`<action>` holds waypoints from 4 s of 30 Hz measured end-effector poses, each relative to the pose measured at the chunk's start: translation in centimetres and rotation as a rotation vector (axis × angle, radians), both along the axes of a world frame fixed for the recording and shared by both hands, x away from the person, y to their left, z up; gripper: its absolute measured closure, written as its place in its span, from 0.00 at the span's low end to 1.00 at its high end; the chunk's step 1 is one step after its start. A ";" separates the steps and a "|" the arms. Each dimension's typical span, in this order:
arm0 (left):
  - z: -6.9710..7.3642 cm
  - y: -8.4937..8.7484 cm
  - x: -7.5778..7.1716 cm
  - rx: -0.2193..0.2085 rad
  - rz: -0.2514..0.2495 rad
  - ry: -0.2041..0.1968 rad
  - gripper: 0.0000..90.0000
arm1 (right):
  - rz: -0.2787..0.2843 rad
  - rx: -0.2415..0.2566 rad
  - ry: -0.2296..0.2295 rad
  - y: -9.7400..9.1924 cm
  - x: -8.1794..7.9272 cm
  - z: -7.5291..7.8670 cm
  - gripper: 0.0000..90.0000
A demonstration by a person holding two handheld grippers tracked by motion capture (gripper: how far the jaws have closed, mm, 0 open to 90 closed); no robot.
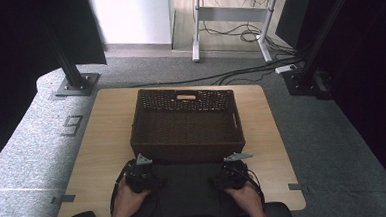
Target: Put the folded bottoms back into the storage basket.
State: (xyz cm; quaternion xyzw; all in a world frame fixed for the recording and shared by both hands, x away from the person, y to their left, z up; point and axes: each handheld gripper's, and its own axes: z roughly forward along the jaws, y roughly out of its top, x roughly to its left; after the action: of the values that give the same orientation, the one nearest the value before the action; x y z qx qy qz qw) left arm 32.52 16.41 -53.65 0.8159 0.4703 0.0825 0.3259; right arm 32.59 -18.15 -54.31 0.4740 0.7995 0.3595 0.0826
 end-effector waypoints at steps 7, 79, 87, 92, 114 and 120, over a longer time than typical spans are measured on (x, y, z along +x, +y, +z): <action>-0.1 0.6 -0.4 -0.021 0.014 0.017 0.00 | 0.012 -0.005 0.009 0.2 0.0 0.0 0.00; 6.9 0.3 -2.9 -0.228 -0.152 -0.080 0.75 | 0.184 0.085 -0.098 1.5 -3.0 7.4 0.72; 8.6 0.2 -3.1 -0.237 -0.165 -0.105 0.75 | 0.190 0.104 -0.124 1.2 -3.1 9.0 0.74; 9.4 0.1 -2.9 -0.245 -0.169 -0.112 0.75 | 0.191 0.106 -0.140 1.1 -3.1 9.7 0.74; 14.0 -0.3 -2.0 -0.262 -0.196 -0.168 0.75 | 0.196 0.114 -0.206 0.2 -2.5 14.6 0.74; 15.4 -0.3 -1.5 -0.260 -0.202 -0.181 0.75 | 0.195 0.125 -0.217 0.1 -2.1 15.7 0.74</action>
State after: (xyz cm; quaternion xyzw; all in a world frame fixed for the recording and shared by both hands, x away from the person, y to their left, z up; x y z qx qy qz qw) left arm 31.06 16.08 -38.25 0.7993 0.3616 0.0609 0.4760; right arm 30.48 -18.08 -38.57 0.3568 0.8041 0.4641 0.1034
